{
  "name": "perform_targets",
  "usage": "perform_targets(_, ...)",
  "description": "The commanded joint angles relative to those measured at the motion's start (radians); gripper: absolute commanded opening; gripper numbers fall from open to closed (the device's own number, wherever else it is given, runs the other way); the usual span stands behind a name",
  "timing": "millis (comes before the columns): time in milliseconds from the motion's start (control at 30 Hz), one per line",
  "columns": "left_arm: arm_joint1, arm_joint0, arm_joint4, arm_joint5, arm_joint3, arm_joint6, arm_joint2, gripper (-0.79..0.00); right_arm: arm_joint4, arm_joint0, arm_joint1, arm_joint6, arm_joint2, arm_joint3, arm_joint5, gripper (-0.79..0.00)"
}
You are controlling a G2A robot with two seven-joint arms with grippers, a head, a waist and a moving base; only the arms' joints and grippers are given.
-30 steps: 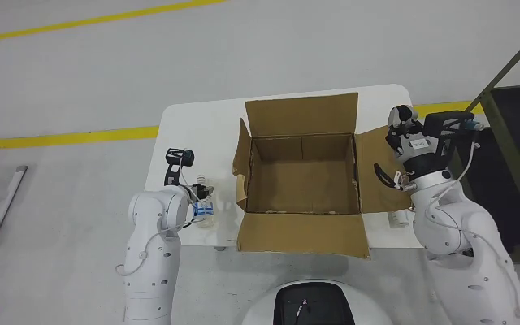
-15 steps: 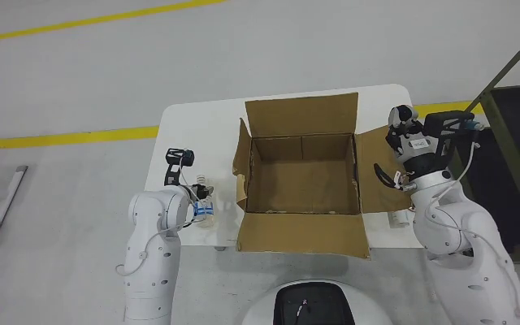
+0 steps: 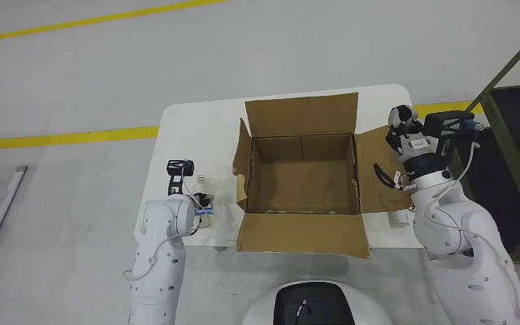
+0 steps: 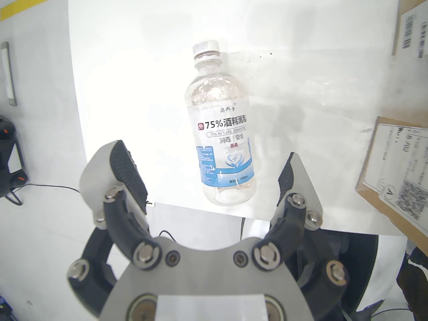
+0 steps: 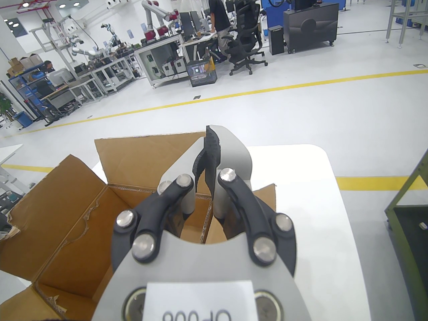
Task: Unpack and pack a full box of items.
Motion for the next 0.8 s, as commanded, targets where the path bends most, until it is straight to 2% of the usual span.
perform_targets(0,0.000,-0.003,0.016,0.004,0.023,0.013,0.007,0.000,0.000,0.000,0.000,0.000,0.000,0.000,0.000,-0.785)
perform_targets(500,-0.006,-0.060,-0.003,0.013,0.211,0.050,0.031,0.000,0.000,0.000,0.000,0.000,0.000,0.000,0.000,-0.785)
perform_targets(700,-0.007,-0.073,-0.011,0.010,0.250,0.056,0.035,0.000,0.000,0.000,0.000,0.000,0.000,0.000,0.000,-0.785)
perform_targets(733,-0.007,-0.075,-0.017,0.009,0.254,0.056,0.034,-0.095,0.000,0.000,0.000,0.000,0.000,0.000,0.000,-0.785)
perform_targets(767,-0.007,-0.076,-0.016,0.009,0.257,0.056,0.035,-0.231,0.000,0.000,0.000,0.000,0.000,0.000,0.000,-0.785)
